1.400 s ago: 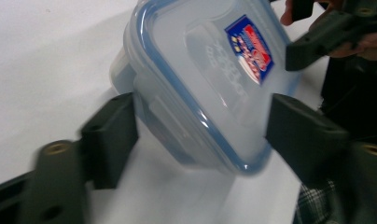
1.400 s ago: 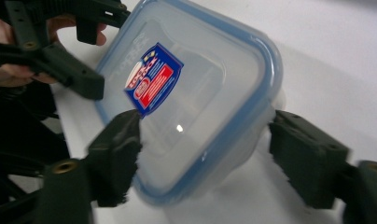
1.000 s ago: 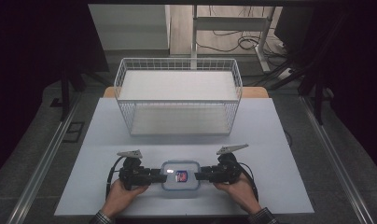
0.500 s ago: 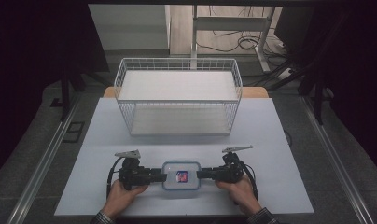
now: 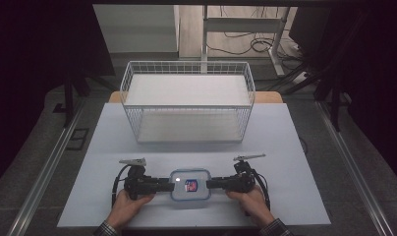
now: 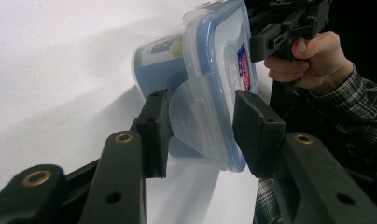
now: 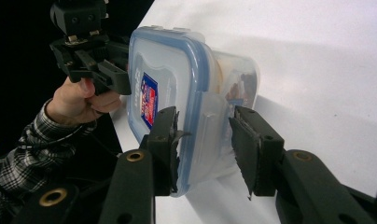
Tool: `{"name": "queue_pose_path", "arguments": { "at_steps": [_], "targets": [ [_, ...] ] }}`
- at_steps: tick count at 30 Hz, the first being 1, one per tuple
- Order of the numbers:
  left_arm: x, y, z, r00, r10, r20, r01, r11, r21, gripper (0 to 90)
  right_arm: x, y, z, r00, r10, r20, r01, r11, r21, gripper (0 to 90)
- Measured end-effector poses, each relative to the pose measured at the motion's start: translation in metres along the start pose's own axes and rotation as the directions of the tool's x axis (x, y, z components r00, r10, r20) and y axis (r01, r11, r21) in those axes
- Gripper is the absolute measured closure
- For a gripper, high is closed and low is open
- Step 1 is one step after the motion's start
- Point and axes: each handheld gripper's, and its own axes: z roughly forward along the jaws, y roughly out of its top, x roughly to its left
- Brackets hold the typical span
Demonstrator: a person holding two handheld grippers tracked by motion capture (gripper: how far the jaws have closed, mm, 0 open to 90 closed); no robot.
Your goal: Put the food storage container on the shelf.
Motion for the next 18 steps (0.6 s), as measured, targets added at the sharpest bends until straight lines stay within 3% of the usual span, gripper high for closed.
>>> {"name": "queue_pose_path", "arguments": {
  "at_steps": [6, 9, 10, 18],
  "targets": [
    [0.0012, -0.0002, -0.0002, 1.0000, -0.003, 0.007, 0.003, 1.0000, 0.001, 57.9, -0.0025, 0.0004, 0.0006, 1.0000, 0.002, -0.010, -0.003, 1.000, -0.001, 58.6],
    [-0.0005, 0.0004, -0.0002, 0.9999, 0.014, 0.003, -0.014, 0.9999, 0.007, 58.1, -0.0054, 0.0007, 0.0036, 0.9996, 0.015, -0.022, -0.014, 1.000, 0.015, 51.8],
    [-0.0005, 0.0002, -0.0002, 0.9999, 0.013, 0.002, -0.013, 0.9999, 0.007, 58.1, -0.0064, -0.0001, 0.0056, 0.9987, 0.024, -0.044, -0.024, 1.000, 0.014, 52.7],
    [-0.0003, -0.0002, -0.0004, 0.9999, -0.009, -0.005, 0.009, 0.9999, -0.007, 58.4, -0.0005, 0.0003, 0.0029, 0.9997, 0.011, -0.020, -0.011, 1.000, 0.003, 57.8]
  ]
}}
